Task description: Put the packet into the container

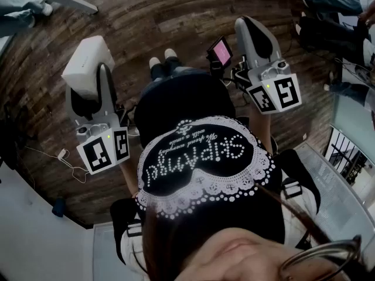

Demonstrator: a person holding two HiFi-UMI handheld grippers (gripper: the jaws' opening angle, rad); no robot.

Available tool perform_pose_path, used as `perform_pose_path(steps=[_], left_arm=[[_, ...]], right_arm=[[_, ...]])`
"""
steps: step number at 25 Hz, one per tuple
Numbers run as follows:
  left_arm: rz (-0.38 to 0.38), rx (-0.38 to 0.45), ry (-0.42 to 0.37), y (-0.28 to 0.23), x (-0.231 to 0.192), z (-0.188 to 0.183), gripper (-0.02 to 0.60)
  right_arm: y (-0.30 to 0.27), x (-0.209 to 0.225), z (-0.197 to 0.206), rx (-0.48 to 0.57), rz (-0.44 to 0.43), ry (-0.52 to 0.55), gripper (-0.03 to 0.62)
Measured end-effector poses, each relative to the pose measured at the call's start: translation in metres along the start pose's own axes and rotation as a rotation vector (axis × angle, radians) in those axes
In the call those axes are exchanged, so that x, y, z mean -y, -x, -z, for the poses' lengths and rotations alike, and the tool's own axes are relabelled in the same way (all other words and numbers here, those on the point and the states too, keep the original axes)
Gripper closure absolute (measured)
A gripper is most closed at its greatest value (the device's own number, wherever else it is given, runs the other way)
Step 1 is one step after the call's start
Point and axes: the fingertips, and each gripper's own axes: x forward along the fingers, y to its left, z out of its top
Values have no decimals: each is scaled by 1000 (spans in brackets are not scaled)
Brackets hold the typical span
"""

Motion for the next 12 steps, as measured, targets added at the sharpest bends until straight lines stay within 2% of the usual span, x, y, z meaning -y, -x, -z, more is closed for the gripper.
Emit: perform_pose_path(steps=[12], left_arm=[[0, 15, -12, 1, 6, -9, 298]], right_arm=[[7, 3, -3, 13, 3, -11, 600]])
